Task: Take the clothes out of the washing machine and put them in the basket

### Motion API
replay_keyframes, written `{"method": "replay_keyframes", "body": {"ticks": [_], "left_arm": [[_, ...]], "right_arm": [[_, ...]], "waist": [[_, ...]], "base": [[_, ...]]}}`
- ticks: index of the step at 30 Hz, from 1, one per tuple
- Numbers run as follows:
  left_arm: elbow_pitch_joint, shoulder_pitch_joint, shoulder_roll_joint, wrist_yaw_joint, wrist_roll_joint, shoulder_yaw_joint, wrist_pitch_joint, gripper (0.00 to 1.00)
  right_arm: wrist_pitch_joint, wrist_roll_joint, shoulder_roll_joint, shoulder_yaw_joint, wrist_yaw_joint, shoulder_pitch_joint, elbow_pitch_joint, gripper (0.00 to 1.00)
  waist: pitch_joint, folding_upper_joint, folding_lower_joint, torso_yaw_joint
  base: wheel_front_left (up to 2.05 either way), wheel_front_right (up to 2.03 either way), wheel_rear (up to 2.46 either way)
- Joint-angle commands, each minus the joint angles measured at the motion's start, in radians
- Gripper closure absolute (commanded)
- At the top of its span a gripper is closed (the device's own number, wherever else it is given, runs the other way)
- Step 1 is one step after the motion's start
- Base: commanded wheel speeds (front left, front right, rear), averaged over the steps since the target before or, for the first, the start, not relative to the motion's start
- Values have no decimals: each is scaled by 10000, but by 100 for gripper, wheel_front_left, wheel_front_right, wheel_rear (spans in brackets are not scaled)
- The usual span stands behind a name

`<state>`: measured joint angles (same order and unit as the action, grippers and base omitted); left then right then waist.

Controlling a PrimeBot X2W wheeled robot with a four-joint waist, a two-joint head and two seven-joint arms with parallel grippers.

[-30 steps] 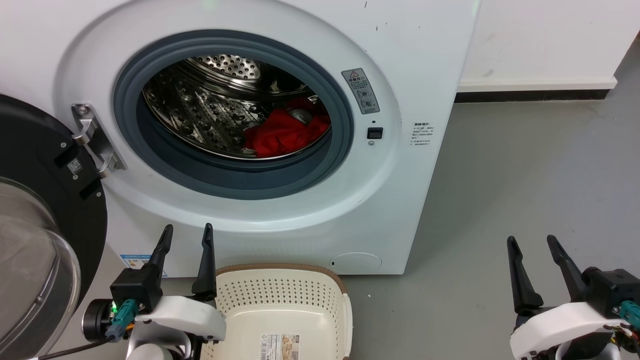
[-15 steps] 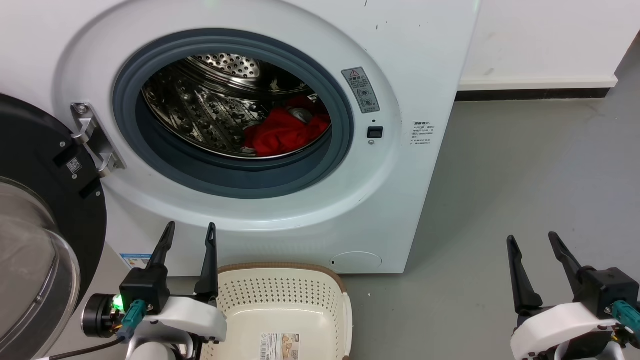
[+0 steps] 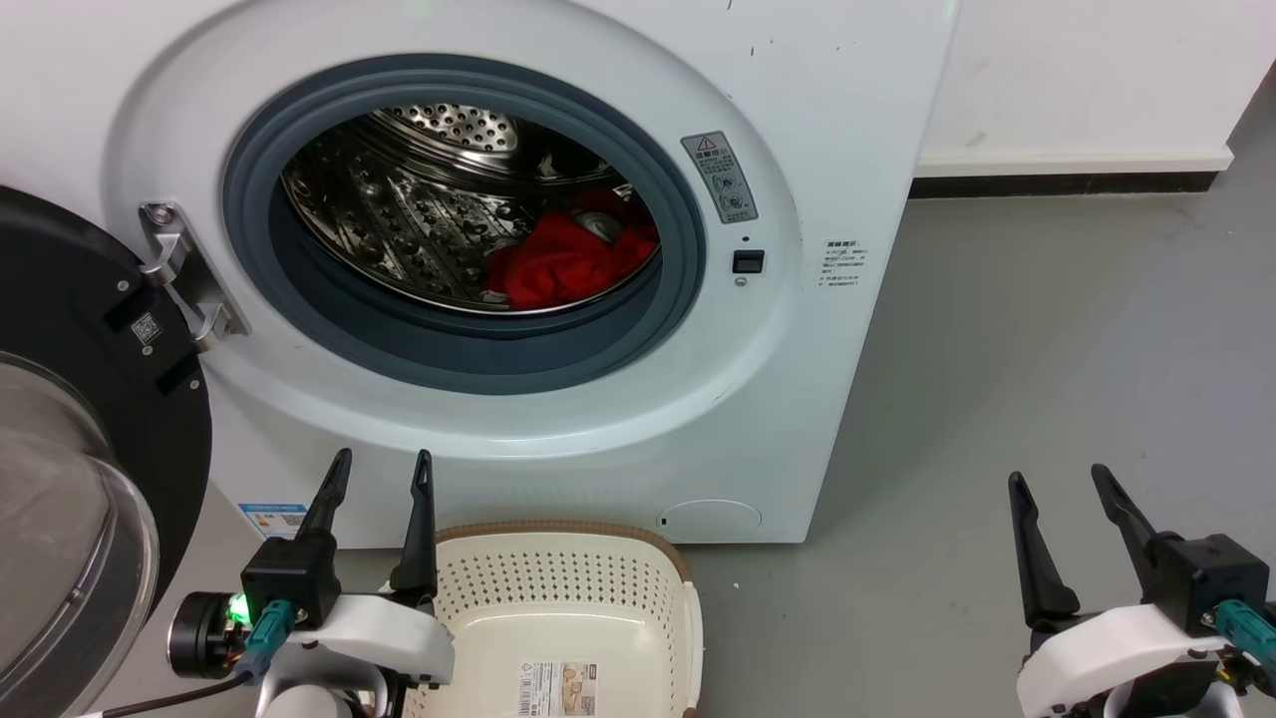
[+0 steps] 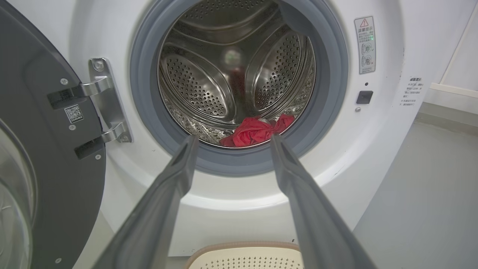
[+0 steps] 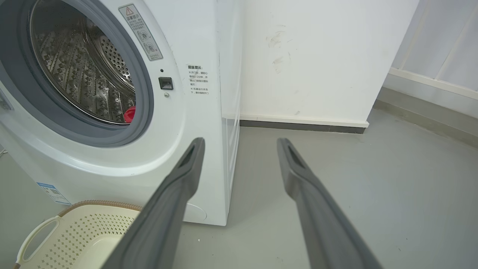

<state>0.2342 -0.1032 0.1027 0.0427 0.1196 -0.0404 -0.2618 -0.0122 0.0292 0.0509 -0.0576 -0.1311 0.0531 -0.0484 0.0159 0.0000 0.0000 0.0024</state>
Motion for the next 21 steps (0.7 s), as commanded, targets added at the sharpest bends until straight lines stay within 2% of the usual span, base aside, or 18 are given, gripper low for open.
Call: {"method": "replay_keyframes", "body": {"ticks": [1, 14, 21], "left_arm": [[38, -27, 9, -40, 41, 16, -47, 0], [132, -266, 57, -175, 33, -26, -47, 0], [304, -907, 200, -201, 127, 31, 43, 0]], "right_arm": [[2, 51, -13, -12, 7, 105, 5, 0], [78, 86, -13, 54, 7, 2, -77, 0], [110, 122, -13, 275, 7, -347, -364, 0]], "waist": [[2, 0, 0, 0], [134, 0, 0, -76], [762, 0, 0, -453]], "base": [[0, 0, 0], [0, 0, 0], [0, 0, 0]]}}
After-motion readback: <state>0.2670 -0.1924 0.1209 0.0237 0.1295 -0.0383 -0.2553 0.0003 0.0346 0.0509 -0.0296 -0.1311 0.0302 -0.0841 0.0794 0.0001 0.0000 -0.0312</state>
